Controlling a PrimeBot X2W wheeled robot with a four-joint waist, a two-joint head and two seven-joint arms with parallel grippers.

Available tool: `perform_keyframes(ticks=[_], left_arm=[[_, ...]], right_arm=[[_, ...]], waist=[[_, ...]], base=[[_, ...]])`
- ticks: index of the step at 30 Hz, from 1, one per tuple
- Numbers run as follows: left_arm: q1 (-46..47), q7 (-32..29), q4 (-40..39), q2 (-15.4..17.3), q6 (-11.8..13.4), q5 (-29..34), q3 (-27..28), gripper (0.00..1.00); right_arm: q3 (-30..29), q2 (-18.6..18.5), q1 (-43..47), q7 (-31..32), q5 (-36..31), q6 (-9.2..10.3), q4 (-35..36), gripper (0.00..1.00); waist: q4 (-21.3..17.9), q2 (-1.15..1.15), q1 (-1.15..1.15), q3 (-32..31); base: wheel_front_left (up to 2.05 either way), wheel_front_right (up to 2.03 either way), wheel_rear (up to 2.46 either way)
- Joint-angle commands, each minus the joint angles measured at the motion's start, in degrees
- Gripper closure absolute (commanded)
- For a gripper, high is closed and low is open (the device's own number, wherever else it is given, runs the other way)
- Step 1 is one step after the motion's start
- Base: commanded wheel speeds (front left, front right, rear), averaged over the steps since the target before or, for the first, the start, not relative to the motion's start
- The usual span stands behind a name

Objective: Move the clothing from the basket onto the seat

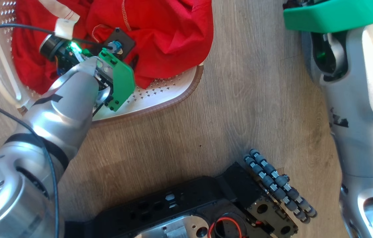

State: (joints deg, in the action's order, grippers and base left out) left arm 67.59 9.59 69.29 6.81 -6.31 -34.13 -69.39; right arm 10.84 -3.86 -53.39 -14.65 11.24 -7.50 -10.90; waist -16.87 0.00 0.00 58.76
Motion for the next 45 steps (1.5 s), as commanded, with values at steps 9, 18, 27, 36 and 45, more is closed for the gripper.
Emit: perform_keyframes(ticks=[9, 18, 27, 36, 45], left_arm=[[-0.62, 0.20, 2.17, -2.26, -0.59, -0.98, -0.10, 1.00], [-0.50, 3.36, 2.75, -1.91, -1.00, -3.04, 0.86, 1.00], [-2.13, 5.34, 0.06, -1.57, -1.09, -5.07, 3.43, 1.00], [-6.69, 5.40, -9.18, -0.21, 0.28, -3.88, 9.59, 1.00], [-14.13, 5.41, -15.00, 0.80, 2.36, -0.65, 16.94, 1.00]], right_arm=[[-0.20, 0.98, 2.91, -0.35, 0.67, 0.01, 0.81, 0.00], [-0.22, 0.98, 1.40, -0.35, 0.59, 0.01, 0.11, 0.00], [-0.06, 0.98, 1.75, -0.35, -0.97, 0.01, -2.77, 0.00], [-0.56, 0.98, 5.74, -0.35, -2.78, 0.01, -6.60, 0.00], [-0.74, 0.88, 11.00, -0.35, -3.51, 0.01, -10.62, 0.00]], waist=[[0.50, 0.00, 0.00, 0.02], [0.78, 0.00, 0.00, -1.31], [3.40, 0.00, 0.00, -7.45], [7.13, 0.00, 0.00, -17.13], [10.29, 0.00, 0.00, -28.20]], base=[[0.00, 0.00, 0.00], [0.00, 0.00, 0.00], [0.00, 0.00, 0.00], [0.00, 0.00, 0.00], [0.00, 0.00, 0.00]])
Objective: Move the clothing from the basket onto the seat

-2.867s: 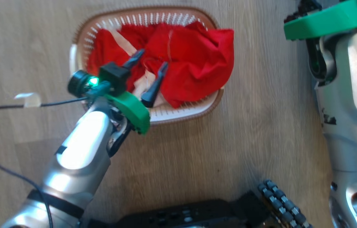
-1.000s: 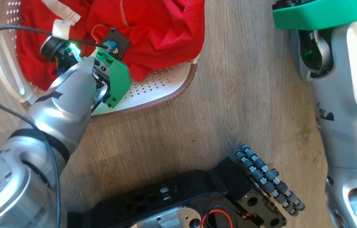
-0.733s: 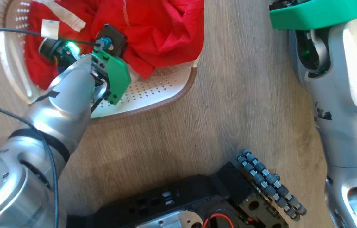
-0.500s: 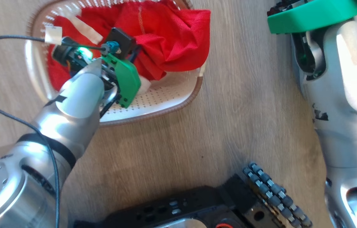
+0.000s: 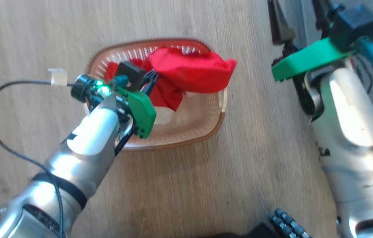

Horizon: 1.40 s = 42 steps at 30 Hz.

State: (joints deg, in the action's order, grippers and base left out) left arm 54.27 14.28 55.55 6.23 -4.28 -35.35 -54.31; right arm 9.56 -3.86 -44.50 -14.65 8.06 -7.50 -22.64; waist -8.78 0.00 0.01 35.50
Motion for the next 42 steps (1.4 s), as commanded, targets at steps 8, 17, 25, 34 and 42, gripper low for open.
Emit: perform_keyframes(ticks=[8, 17, 25, 34, 42], left_arm=[[-4.55, 0.72, 0.28, 0.78, 0.42, 1.63, 4.74, 1.00], [-8.62, 0.72, -4.98, 0.88, 0.72, 3.09, 11.09, 1.00], [-13.27, 0.72, -11.69, 0.54, 1.24, 5.24, 17.12, 1.00], [-13.21, 0.72, -22.04, 0.14, 1.06, 9.72, 21.88, 1.00], [-9.73, 0.72, -30.64, -0.10, 0.83, 13.35, 22.55, 1.00]], right_arm=[[1.23, 0.44, 6.86, -0.35, 0.44, 0.01, -1.82, 0.00], [1.88, -0.53, 12.37, -0.35, 2.29, 0.01, -4.36, 0.00], [1.58, -0.87, 16.11, -0.35, 3.51, 0.01, -5.26, 0.00], [0.86, -1.08, 18.73, -0.35, 4.19, 0.01, -4.70, 0.00], [0.81, -0.71, 20.44, -0.35, 4.08, 0.01, -4.74, 0.00]], waist=[[3.86, 0.00, -0.01, -13.17], [6.38, 0.00, -0.01, -21.93], [7.33, 0.00, -0.01, -27.42], [7.43, 0.00, -0.01, -29.73], [7.40, 0.00, -0.01, -30.11]], base=[[0.00, 0.00, 0.00], [0.00, 0.00, 0.00], [0.00, 0.00, 0.00], [0.00, 0.00, 0.00], [0.00, 0.00, 0.00]])
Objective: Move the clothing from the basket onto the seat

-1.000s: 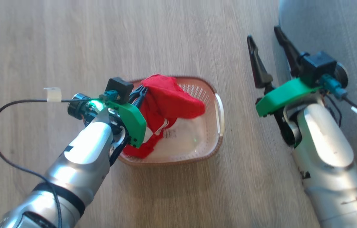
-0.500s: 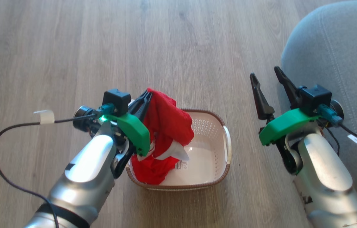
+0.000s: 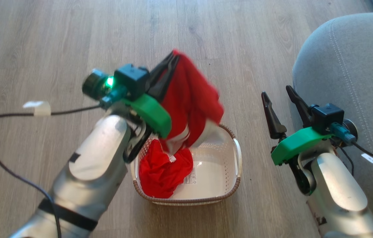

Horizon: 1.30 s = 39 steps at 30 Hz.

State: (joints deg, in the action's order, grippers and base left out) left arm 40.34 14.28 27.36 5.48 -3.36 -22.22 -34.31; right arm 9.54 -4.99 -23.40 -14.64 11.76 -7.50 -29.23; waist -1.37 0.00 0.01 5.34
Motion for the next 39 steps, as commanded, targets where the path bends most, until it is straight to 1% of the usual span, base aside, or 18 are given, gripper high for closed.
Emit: perform_keyframes(ticks=[1, 10, 13, 16, 20, 24, 28, 32, 35, 39], left_arm=[[4.66, 0.72, -3.21, 0.62, -0.12, 0.43, 2.54, 1.00], [6.54, 0.61, -6.85, 0.10, 0.09, 1.66, 1.06, 1.00], [6.53, 0.40, -7.48, -0.18, 0.15, 1.70, 0.30, 1.00], [6.75, 0.39, -8.04, -0.02, 0.36, 2.68, -0.66, 1.00], [6.52, 0.44, -8.61, -0.27, 0.62, 3.33, -1.76, 1.00], [6.19, 0.50, -9.04, -0.86, 0.38, 3.13, -2.99, 1.00], [6.17, 0.55, -9.37, -1.45, -0.04, 2.73, -4.41, 1.00], [6.13, 0.59, -9.39, -1.94, -0.55, 2.08, -6.13, 1.00], [6.01, 0.62, -9.33, -2.20, -0.87, 1.56, -7.56, 1.00], [5.80, 0.65, -9.30, -2.39, -1.15, 0.82, -9.16, 1.00]], right_arm=[[0.87, 0.45, -0.61, -0.36, 0.41, 0.01, 1.79, 0.00], [2.06, 0.62, -0.79, -0.36, 0.39, 0.01, 2.18, 0.00], [5.07, 0.14, -1.94, -0.36, 0.78, 0.01, 3.62, 0.00], [10.47, -0.75, -3.82, -0.36, 2.15, 0.01, 5.19, 0.00], [16.13, -2.75, -7.78, -0.36, 4.10, 0.01, 4.79, 0.00], [21.86, -3.38, -12.38, -0.36, 6.17, 0.01, 0.78, 0.00], [29.32, -2.56, -16.99, 0.03, 9.03, 0.01, -4.42, 0.00], [35.36, -1.81, -21.37, 0.01, 12.40, 0.01, -8.94, 0.00], [38.58, -1.57, -24.14, -0.11, 14.33, 0.01, -11.77, 0.00], [40.53, -1.21, -26.79, -0.26, 16.04, 0.01, -15.20, 0.00]], waist=[[-0.03, 0.00, -0.01, 0.05], [-0.21, 0.00, -0.01, 0.22], [-0.27, 0.00, -0.01, 0.49], [-0.24, 0.00, -0.01, 0.73], [0.05, 0.00, -0.01, 0.83], [0.76, 0.00, -0.01, 0.69], [1.88, 0.00, -0.01, 0.63], [3.41, 0.00, -0.01, 0.59], [4.56, 0.00, -0.01, 0.56], [5.91, 0.00, -0.01, 0.71]], base=[[0.00, 0.00, 0.00], [0.00, 0.00, 0.00], [0.00, 0.00, 0.00], [0.00, 0.00, 0.00], [0.00, 0.00, 0.00], [0.00, 0.00, 0.00], [0.00, 0.00, 0.00], [0.00, 0.00, 0.00], [0.00, 0.00, 0.00], [0.00, 0.00, 0.00]])
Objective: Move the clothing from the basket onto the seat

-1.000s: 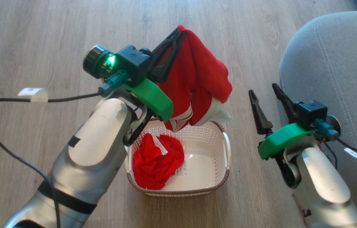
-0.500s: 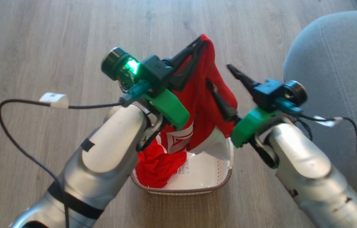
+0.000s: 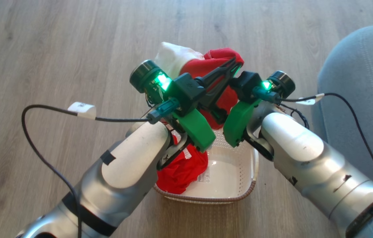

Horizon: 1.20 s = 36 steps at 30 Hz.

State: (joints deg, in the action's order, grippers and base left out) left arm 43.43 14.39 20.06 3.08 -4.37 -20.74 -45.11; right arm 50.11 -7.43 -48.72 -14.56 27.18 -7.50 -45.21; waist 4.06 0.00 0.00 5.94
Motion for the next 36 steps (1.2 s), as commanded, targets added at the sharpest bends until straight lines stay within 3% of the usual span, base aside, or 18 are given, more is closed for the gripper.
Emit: perform_keyframes(ticks=[1, 6, 7, 8, 9, 24, 25, 26, 27, 36], left_arm=[[2.74, 0.55, -2.08, -0.03, -0.18, -0.78, 1.29, 1.00], [2.28, 0.58, -2.45, -0.13, -0.52, -1.67, -0.25, 1.00], [2.20, 0.59, -2.50, -0.14, -0.59, -1.76, -0.57, 1.00], [2.07, 0.59, -2.57, -0.15, -0.66, -1.98, -0.78, 1.00], [2.00, 0.59, -2.66, -0.16, -0.69, -2.11, -0.95, 1.00], [0.32, 0.61, -1.73, -0.19, 0.00, -1.84, 1.33, 0.98], [0.19, 0.61, -1.67, -0.19, -0.04, -1.67, 1.64, 0.64], [0.03, 0.61, -1.61, -0.19, -0.10, -1.51, 1.98, 0.11], [-0.17, 0.61, -1.41, -0.18, -0.19, -1.47, 2.33, 0.00], [-1.62, 0.61, -0.04, 0.27, -1.04, 0.52, 5.62, 0.00]], right_arm=[[0.03, 1.38, -2.00, -0.37, 0.92, 0.01, 0.10, 0.00], [-1.35, 2.35, -3.05, -0.41, 0.83, 0.01, 0.73, 0.00], [-1.66, 2.46, -3.00, -0.42, 0.59, 0.01, 1.04, 0.07], [-1.99, 2.55, -2.90, -0.42, 0.35, 0.01, 1.21, 0.65], [-2.64, 2.62, -2.81, -0.42, 0.12, 0.01, 1.59, 1.00], [-11.29, 0.65, 3.32, -0.43, -4.10, 0.01, 5.62, 1.00], [-11.88, 0.40, 3.94, -0.43, -4.30, 0.01, 5.96, 1.00], [-12.56, 0.18, 4.53, -0.43, -4.41, 0.01, 6.37, 1.00], [-13.21, -0.06, 5.09, -0.43, -4.57, 0.01, 6.87, 1.00], [-19.54, -1.55, 9.63, -0.43, -6.36, 0.01, 10.66, 1.00]], waist=[[0.78, 0.00, 0.00, 0.18], [1.81, 0.00, 0.00, 0.43], [1.95, 0.00, 0.00, 0.44], [2.10, 0.00, 0.00, 0.43], [2.22, 0.00, 0.00, 0.40], [0.48, 0.00, 0.00, 0.74], [0.19, 0.00, 0.00, 0.82], [-0.13, 0.00, 0.00, 0.94], [-0.44, 0.00, 0.00, 1.11], [-4.19, 0.00, 0.00, 2.53]], base=[[0.00, 0.00, 0.00], [0.00, 0.00, 0.00], [0.00, 0.00, 0.00], [0.00, 0.00, 0.00], [0.00, 0.00, 0.00], [0.00, 0.00, 0.00], [0.00, 0.00, 0.00], [0.00, 0.00, 0.00], [0.00, 0.00, 0.00], [0.00, 0.00, 0.00]])
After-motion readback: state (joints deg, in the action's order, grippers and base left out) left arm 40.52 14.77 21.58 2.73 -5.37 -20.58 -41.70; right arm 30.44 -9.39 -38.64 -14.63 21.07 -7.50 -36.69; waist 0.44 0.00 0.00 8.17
